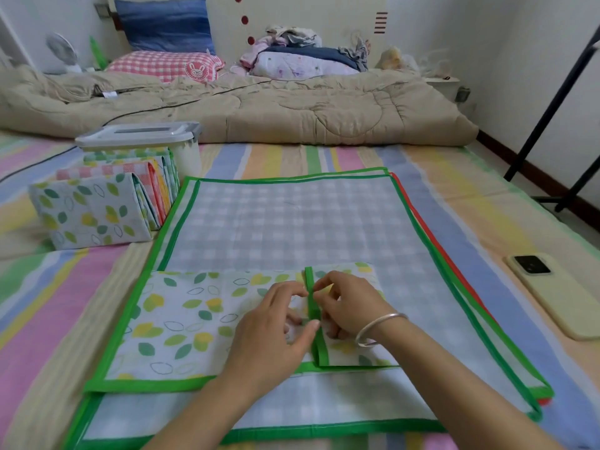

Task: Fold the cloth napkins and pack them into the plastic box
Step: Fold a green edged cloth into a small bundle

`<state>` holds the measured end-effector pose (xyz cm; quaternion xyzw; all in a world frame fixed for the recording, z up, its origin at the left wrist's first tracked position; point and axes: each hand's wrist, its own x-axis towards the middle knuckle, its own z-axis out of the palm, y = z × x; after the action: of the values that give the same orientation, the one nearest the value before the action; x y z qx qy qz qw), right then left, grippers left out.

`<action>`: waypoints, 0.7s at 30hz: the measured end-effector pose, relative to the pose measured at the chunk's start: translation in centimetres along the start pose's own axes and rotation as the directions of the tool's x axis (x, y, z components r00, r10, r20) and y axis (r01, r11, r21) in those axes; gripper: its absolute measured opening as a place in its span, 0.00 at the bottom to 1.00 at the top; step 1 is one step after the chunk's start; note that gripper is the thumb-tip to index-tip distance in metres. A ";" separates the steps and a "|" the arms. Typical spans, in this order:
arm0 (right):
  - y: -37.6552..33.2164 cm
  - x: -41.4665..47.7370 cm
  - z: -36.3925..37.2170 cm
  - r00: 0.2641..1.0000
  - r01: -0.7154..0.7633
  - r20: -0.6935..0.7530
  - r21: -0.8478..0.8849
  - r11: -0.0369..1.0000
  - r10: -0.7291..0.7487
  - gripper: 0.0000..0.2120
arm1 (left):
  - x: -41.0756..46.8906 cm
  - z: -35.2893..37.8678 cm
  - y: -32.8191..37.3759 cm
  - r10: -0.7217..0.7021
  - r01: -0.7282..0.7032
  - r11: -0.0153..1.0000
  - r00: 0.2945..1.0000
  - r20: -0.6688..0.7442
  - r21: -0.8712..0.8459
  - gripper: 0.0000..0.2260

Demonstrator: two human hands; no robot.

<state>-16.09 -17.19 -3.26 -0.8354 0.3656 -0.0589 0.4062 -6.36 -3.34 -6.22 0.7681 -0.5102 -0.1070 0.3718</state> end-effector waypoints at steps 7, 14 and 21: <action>3.0 1.3 -1.3 0.948 0.126 -0.194 -0.503 0.855 -0.254 0.25 | 0.1 0.1 -0.8 0.064 -0.084 0.986 0.988 0.139 0.146 0.22; 5.0 2.2 1.5 0.994 0.025 -0.066 -0.626 0.779 -0.084 0.46 | 0.1 0.2 -0.2 0.039 -0.069 0.986 0.980 0.194 0.153 0.15; 5.2 2.2 2.1 0.995 0.015 -0.062 -0.685 0.728 -0.079 0.53 | -0.4 -0.1 -0.5 0.040 -0.127 0.966 0.933 0.357 0.224 0.30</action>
<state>-16.61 -19.42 -8.83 -0.9318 0.3576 0.0334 0.0525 -6.18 -2.85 -6.57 0.7541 -0.6098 -0.1623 0.1822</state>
